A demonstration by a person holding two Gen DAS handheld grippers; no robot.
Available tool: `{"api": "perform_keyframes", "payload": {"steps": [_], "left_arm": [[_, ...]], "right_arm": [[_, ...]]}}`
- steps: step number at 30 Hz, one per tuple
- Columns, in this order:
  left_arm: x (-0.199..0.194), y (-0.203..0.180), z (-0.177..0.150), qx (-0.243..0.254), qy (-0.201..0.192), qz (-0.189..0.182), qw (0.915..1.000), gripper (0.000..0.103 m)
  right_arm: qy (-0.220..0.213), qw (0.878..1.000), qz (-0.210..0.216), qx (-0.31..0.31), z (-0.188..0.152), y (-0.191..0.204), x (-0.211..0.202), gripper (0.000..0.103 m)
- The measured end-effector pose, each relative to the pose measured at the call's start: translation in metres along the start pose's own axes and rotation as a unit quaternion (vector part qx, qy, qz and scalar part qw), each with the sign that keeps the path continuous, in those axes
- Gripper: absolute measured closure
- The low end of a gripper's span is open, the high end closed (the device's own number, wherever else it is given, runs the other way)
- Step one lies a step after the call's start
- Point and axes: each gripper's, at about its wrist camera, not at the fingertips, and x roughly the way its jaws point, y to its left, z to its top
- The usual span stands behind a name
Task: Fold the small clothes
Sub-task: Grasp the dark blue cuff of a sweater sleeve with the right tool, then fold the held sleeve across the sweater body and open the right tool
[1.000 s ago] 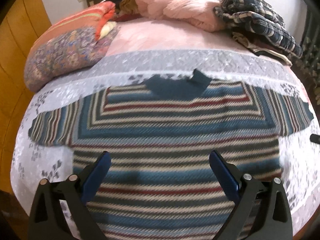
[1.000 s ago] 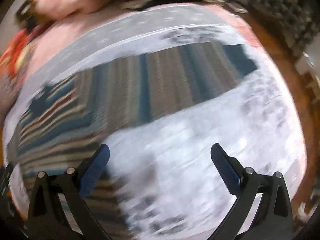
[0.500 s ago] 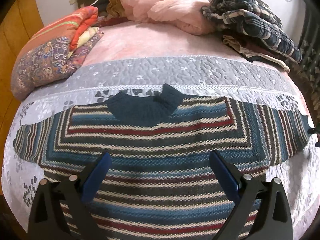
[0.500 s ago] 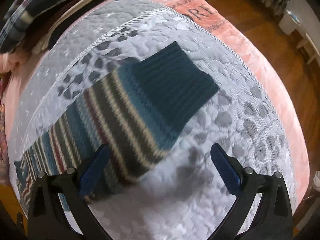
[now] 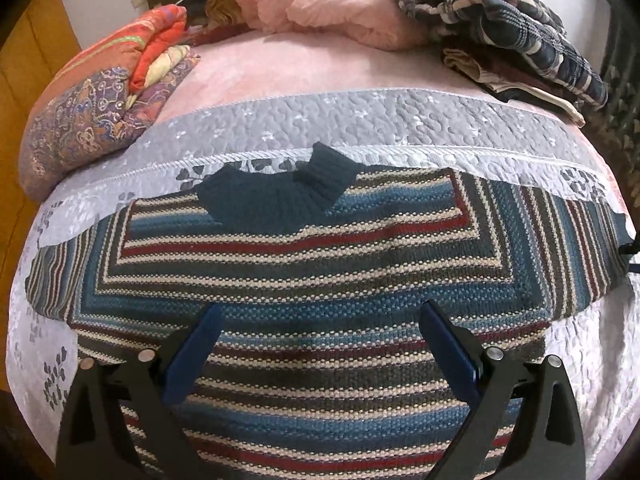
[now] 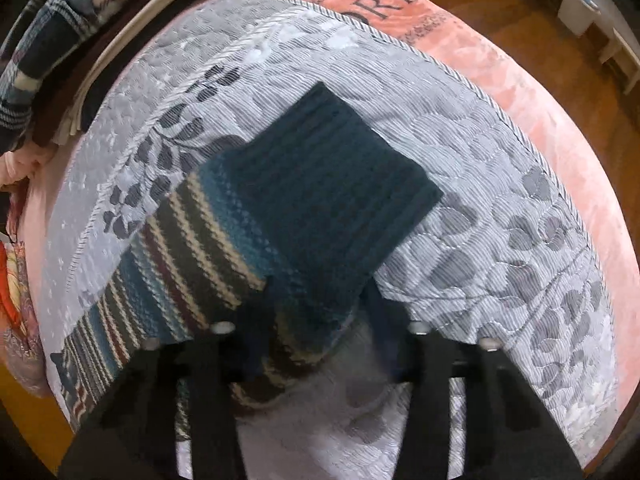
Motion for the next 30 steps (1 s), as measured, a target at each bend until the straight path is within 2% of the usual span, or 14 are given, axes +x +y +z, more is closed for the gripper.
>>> {"api": "perform_keyframes", "payload": {"steps": [2,7,11,13,16,20,24,30], "left_arm": [[0.001,0.005,-0.002,-0.003,0.003,0.003,1.0,0.004],[0.003,0.023,-0.007,-0.01,0.008,0.011,0.9999,0.004],[0.006,0.043,-0.008,-0.025,0.013,0.017,0.9994,0.004],[0.007,0.053,-0.008,-0.032,0.015,0.02,0.9992,0.004],[0.005,0.067,-0.008,-0.042,0.015,0.023,0.9987,0.004],[0.004,0.084,-0.009,-0.054,0.015,0.025,0.9981,0.004],[0.002,0.103,-0.011,-0.063,0.015,0.028,0.9975,0.004],[0.002,0.133,-0.013,-0.08,0.016,0.03,0.9962,0.004]], "right_arm": [[-0.003,1.0,0.019,-0.006,0.002,0.006,-0.002,0.09],[-0.036,0.999,0.017,-0.026,-0.012,0.024,-0.029,0.091],[-0.065,0.996,0.007,-0.066,-0.038,0.055,-0.055,0.091],[-0.076,0.993,0.016,-0.087,-0.059,0.076,-0.069,0.091],[-0.094,0.986,0.034,-0.134,-0.082,0.113,-0.087,0.091],[-0.116,0.97,0.055,-0.206,-0.128,0.184,-0.105,0.091],[-0.129,0.955,0.055,-0.263,-0.168,0.238,-0.115,0.092],[-0.125,0.944,0.055,-0.3,-0.21,0.293,-0.107,0.092]]}}
